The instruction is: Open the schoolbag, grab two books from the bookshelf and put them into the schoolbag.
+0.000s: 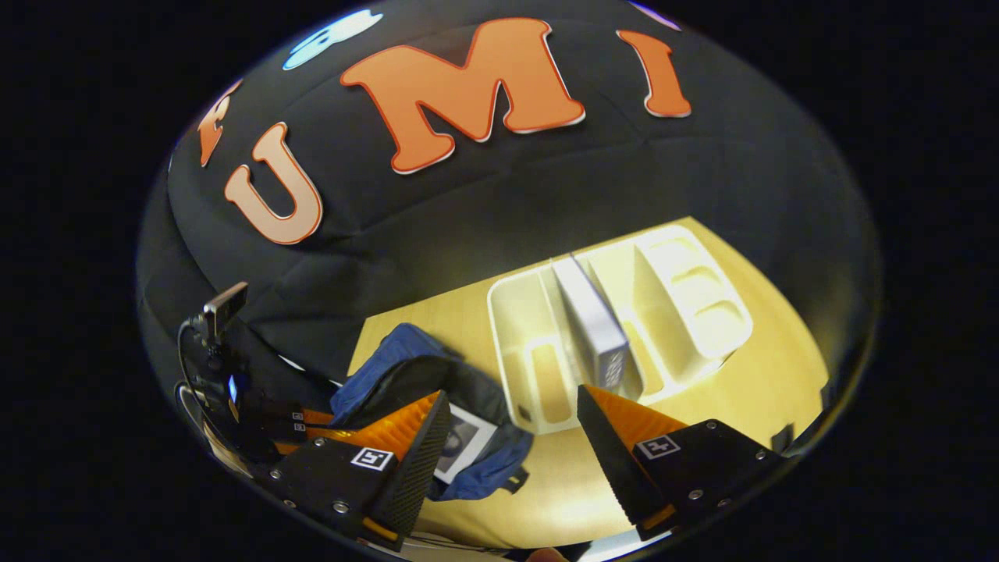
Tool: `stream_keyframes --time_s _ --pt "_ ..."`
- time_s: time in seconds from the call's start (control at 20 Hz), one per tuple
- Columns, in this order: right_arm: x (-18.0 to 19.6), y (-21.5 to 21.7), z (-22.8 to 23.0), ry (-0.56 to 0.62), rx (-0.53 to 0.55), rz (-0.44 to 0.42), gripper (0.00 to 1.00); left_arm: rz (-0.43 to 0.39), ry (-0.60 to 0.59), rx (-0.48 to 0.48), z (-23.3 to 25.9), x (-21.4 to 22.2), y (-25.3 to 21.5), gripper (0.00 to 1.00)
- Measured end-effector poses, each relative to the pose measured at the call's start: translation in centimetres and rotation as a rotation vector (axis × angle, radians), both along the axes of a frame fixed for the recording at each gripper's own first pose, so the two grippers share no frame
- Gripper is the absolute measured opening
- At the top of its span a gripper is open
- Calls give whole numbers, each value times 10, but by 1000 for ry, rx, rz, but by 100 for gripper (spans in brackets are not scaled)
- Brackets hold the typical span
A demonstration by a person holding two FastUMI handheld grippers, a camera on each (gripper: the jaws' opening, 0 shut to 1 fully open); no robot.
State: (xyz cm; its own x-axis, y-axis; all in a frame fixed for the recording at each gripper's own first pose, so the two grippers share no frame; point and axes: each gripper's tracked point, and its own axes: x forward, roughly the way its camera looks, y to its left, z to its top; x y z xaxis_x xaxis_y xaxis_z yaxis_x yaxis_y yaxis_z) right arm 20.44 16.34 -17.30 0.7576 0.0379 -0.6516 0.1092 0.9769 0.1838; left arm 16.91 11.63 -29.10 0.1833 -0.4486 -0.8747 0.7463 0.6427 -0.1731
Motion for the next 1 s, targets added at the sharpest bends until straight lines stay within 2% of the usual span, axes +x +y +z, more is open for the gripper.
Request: stream_keyframes --time_s 0.15,0.4,0.5,0.7,0.9,1.0 --pt "27 -36 11 21 -161 20 97 -3 1 3 -5 -4 -1 1" --pt "74 -37 -22 179 -90 86 97 7 8 3 -8 -4 -2 1" --pt "86 -47 -46 253 -135 94 97 9 13 4 -10 -5 0 1" --pt "94 -49 -82 423 -134 105 98 13 18 5 -12 -3 4 1" --pt "93 -55 -101 521 -171 147 98 35 46 -3 -19 -3 7 1" --pt "94 -59 -102 562 -190 142 55 38 50 -4 -22 -2 8 1"
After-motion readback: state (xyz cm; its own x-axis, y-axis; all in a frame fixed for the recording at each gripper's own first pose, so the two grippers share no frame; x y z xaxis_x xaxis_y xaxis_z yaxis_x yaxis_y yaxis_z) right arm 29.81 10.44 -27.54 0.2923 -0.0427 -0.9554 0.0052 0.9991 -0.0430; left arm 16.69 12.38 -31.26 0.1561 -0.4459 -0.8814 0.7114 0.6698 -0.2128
